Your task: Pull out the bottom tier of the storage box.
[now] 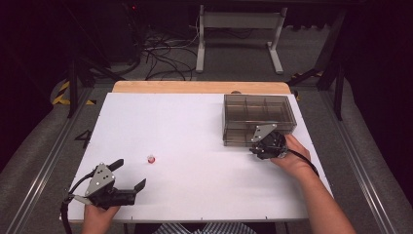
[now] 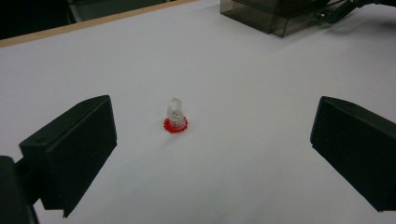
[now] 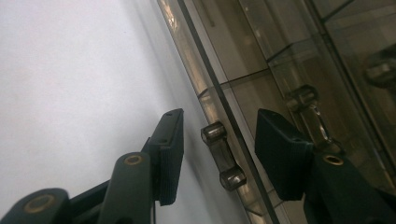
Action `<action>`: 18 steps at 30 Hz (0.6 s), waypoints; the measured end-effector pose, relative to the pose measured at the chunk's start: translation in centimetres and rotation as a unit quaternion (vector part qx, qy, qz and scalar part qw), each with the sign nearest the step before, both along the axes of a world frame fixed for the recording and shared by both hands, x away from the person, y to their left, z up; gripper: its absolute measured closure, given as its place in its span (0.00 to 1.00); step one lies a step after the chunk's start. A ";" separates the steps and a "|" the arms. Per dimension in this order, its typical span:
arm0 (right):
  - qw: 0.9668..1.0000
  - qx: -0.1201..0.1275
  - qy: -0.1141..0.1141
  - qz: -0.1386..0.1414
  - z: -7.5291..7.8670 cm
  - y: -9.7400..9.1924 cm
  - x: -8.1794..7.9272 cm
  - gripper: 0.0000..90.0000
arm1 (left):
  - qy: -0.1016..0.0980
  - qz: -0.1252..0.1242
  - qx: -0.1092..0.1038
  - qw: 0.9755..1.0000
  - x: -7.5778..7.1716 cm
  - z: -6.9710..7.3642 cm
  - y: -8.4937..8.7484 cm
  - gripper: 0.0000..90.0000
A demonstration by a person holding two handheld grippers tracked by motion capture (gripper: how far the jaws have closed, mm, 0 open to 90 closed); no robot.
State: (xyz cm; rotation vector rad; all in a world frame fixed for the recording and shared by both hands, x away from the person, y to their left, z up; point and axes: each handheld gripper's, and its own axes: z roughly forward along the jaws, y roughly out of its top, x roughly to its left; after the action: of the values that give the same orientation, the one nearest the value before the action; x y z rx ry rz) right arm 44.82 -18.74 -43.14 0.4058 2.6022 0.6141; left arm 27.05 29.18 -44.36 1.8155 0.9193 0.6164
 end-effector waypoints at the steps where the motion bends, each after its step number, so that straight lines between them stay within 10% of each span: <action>1: 1.000 -0.004 0.004 0.006 -0.1 0.0 0.1 0.60 | 0.000 0.000 0.001 1.000 0.0 0.0 0.0 0.01; 18: 0.999 -0.015 0.028 0.000 0.2 -0.1 -0.1 0.73 | 0.002 0.001 -0.004 1.000 0.0 0.0 0.0 0.01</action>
State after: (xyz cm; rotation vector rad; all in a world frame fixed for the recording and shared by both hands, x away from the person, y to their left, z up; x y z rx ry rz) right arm 44.68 -18.84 -42.90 0.4189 2.6622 0.5696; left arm 27.05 29.19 -44.36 1.8101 0.9236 0.6105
